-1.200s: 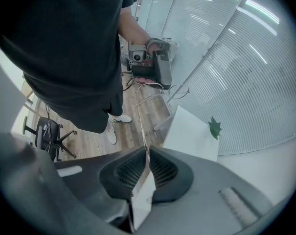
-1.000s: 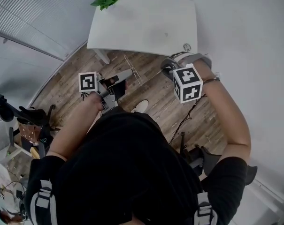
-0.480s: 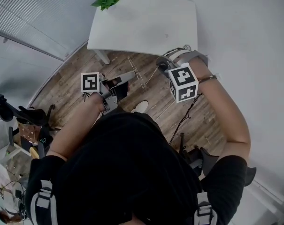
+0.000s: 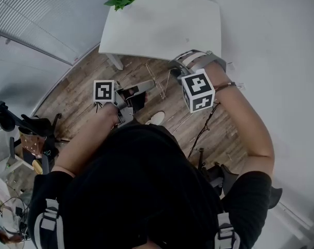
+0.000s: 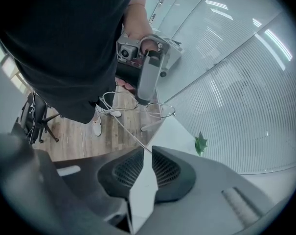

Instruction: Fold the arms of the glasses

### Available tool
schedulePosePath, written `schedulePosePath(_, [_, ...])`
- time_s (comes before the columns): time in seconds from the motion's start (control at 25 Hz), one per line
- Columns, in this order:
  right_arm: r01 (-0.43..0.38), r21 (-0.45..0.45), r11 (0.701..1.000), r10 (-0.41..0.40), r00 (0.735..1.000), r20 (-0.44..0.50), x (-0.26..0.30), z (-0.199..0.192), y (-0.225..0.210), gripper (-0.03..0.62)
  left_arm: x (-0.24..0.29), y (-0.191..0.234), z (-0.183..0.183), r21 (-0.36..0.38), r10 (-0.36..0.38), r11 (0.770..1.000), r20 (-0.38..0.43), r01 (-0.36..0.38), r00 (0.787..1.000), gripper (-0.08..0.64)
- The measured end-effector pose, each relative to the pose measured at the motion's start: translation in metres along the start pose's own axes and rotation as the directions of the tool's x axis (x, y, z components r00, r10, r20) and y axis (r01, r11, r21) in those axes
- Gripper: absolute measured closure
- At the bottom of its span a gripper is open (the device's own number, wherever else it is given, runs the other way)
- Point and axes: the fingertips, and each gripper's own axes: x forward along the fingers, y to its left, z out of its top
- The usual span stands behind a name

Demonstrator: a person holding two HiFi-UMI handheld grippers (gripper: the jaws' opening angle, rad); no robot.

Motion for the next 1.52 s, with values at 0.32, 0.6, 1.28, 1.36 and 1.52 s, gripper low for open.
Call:
schedulePosePath(0.32, [0.030,-0.021,0.999,-0.029,0.999,0.027,0.002,0.016,-0.006,0.528,0.004,0.000,-0.007,-0.007,0.008,1.000,-0.009,-0.008,1.000,0.548])
schedulePosePath(0.6, [0.052,-0.030,0.998,-0.051,0.998,0.043,0.007,0.027,-0.013,0.528,0.008,-0.001,-0.006,-0.006,0.001,1.000,-0.014,-0.001,1.000,0.548])
schedulePosePath(1.28, [0.092,0.048,0.995,-0.097,0.991,0.096,0.016,0.041,-0.026,0.522,0.007,0.000,0.004,-0.007,-0.001,1.000,-0.008,0.001,1.000,0.548])
schedulePosePath(1.36, [0.100,0.062,0.993,-0.106,0.989,0.101,0.015,0.040,-0.027,0.510,0.006,-0.001,0.004,-0.004,-0.003,1.000,-0.005,0.003,1.000,0.548])
schedulePosePath(1.52, [0.118,0.094,0.989,-0.128,0.986,0.110,0.011,0.035,-0.030,0.490,0.005,-0.001,0.006,0.002,-0.005,1.000,0.004,0.005,1.000,0.548])
